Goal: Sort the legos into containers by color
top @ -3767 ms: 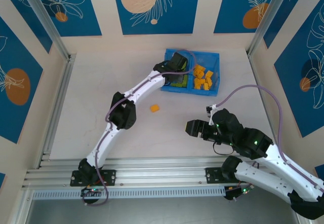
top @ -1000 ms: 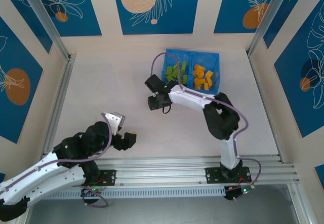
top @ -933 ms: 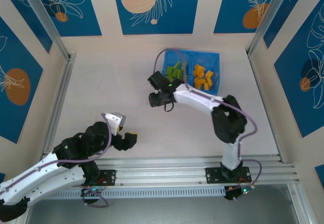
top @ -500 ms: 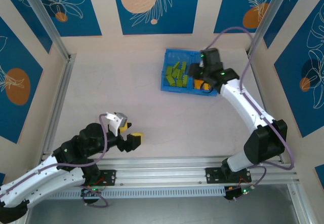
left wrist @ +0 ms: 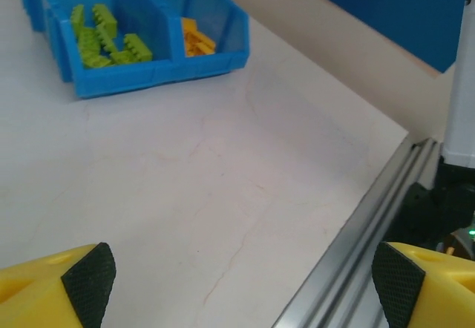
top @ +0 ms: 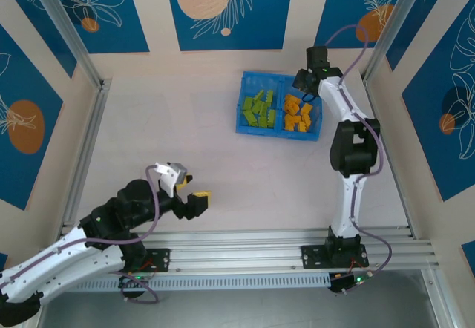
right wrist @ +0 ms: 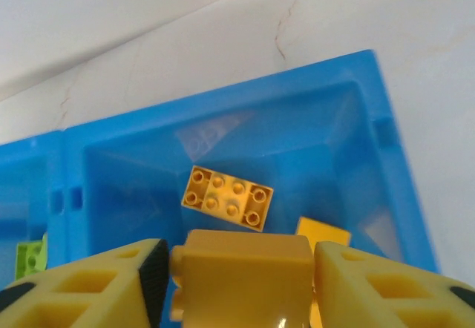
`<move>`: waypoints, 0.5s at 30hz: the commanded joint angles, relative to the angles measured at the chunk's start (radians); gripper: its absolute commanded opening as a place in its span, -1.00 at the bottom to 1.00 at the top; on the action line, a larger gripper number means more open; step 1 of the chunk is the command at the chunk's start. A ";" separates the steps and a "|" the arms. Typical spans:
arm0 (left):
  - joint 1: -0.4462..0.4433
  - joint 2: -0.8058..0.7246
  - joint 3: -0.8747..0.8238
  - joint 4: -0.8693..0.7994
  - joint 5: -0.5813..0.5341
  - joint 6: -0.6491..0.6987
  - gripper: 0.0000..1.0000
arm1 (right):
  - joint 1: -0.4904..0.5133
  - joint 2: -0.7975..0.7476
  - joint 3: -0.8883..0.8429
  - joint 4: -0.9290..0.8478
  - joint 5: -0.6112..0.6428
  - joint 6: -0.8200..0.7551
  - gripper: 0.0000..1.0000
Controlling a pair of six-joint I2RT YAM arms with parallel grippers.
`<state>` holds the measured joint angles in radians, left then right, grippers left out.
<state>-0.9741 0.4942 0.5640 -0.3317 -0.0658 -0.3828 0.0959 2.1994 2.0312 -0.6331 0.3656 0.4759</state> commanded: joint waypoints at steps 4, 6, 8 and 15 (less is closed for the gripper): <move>-0.007 0.036 0.042 -0.149 -0.212 -0.070 0.86 | -0.001 0.038 0.158 -0.148 -0.025 0.037 0.37; -0.006 0.051 0.035 -0.189 -0.310 -0.127 0.89 | 0.004 -0.003 0.135 -0.163 -0.031 0.037 0.39; -0.006 0.064 0.016 -0.171 -0.383 -0.132 0.90 | 0.009 -0.081 0.059 -0.156 -0.041 0.034 0.39; 0.024 0.110 -0.076 0.109 -0.702 0.201 0.95 | 0.019 -0.583 -0.529 0.071 -0.080 0.051 0.57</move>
<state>-0.9672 0.5858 0.5144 -0.3748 -0.5682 -0.3508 0.1078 1.8004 1.6421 -0.6571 0.3099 0.5095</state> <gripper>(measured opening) 0.967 0.774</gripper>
